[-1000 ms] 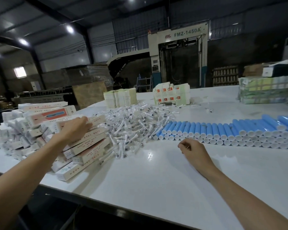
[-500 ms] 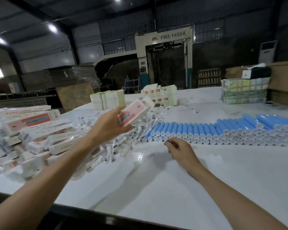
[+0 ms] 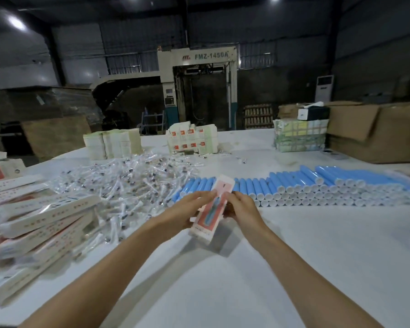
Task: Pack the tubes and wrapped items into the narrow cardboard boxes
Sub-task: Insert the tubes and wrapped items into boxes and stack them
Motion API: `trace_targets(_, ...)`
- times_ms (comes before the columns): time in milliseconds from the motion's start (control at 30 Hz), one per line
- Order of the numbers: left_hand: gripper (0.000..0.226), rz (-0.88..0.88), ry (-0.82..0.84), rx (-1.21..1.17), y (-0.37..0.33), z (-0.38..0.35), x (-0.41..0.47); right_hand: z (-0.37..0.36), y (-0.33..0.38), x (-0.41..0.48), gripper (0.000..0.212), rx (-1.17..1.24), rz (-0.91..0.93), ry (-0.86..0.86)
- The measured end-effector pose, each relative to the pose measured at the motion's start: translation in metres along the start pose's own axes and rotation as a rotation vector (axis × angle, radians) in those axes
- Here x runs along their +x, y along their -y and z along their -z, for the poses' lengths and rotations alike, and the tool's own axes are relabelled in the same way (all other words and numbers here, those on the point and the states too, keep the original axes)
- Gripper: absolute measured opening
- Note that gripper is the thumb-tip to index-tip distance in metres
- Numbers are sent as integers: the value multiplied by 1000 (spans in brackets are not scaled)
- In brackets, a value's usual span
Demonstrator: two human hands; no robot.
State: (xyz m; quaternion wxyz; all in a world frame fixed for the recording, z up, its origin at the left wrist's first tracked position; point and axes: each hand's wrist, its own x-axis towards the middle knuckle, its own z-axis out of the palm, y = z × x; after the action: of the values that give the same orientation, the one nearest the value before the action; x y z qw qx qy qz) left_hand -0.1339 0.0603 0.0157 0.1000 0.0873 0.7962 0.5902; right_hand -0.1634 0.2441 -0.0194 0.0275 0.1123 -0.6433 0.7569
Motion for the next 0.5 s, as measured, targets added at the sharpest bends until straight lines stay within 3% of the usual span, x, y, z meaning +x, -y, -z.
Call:
trace_targets(167, 49, -121, -112, -47, 21, -7, 14, 6, 4, 3, 38, -244, -26, -21)
trace_targets(267, 35, -127, -194, -256, 36, -8, 16, 28, 9, 23, 32, -624, 122, -244)
trace_targets(367, 30, -127, -239, -329, 43, -6, 18, 62, 16, 58, 25, -1211, 215, -413)
trace_targets(500, 35, -151, -271, -408, 43, -4, 19, 97, 21, 90, 24, -1697, 114, -470)
